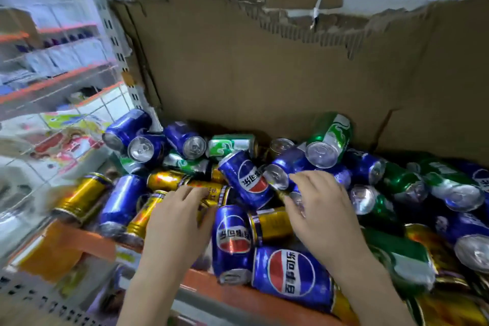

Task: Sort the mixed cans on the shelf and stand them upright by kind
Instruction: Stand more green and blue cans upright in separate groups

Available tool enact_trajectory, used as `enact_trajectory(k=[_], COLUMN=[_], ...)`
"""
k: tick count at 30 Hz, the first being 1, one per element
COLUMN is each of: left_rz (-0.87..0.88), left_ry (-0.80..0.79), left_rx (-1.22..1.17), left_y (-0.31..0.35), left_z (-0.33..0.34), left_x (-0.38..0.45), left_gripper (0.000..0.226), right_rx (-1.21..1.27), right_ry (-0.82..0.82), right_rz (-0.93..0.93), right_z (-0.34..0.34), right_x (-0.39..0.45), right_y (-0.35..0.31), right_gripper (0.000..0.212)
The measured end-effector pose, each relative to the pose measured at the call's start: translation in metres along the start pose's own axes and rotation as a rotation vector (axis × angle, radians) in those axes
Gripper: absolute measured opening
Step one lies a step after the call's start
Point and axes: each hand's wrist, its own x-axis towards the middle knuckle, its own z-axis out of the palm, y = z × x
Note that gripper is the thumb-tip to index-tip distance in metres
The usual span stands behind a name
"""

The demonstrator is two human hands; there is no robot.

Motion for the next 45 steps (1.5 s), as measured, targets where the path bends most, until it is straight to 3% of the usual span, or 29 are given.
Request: enact_trajectory(k=[7, 11, 18, 23, 27, 30, 34, 37, 45], left_rz=[-0.142, -0.141, -0.099, -0.108, -0.157, -0.218, -0.378, -0.472, -0.639], left_ry=[-0.055, -0.094, -0.117, -0.119, -0.143, -0.192, -0.474, -0.586, -0.643], left_rx=[-0.021, -0.061, -0.109, -0.052, -0.025, -0.008, 0.152, 0.151, -0.012], left_y=[-0.079, -0.093, -0.105, -0.116, -0.126, -0.135, -0.15, -0.154, -0.154], left_z=[-0.005, -0.001, 0.01, 0.007, -0.001, -0.006, 0.001, 0.012, 0.029], left_x=[-0.007, -0.004, -0.005, -0.014, -0.007, 0.013, 0.046, 0.059, 0.07], left_gripper=[0.021, 0.027, 0.041, 0.027, 0.025, 0.037, 0.057, 0.076, 0.111], right_rx=[-0.033, -0.096, -0.163, -0.176, -0.074, 0.027, 0.111, 0.15, 0.209], right_ry=[-0.174, -0.325, -0.482, -0.394, -0.156, -0.037, 0.009, -0.004, 0.039], right_rz=[-0.013, 0.016, 0.134, 0.153, -0.006, -0.105, -0.149, -0.14, -0.125], right_z=[0.052, 0.064, 0.09, 0.091, 0.086, 0.079, 0.077, 0.081, 0.082], right_x=[0.013, 0.039, 0.064, 0.064, 0.063, 0.061, 0.056, 0.051, 0.041], right_y=[-0.06, -0.074, -0.085, -0.087, -0.108, -0.127, -0.138, -0.138, -0.134], right_gripper=[0.039, 0.062, 0.071, 0.062, 0.056, 0.056, 0.056, 0.057, 0.057])
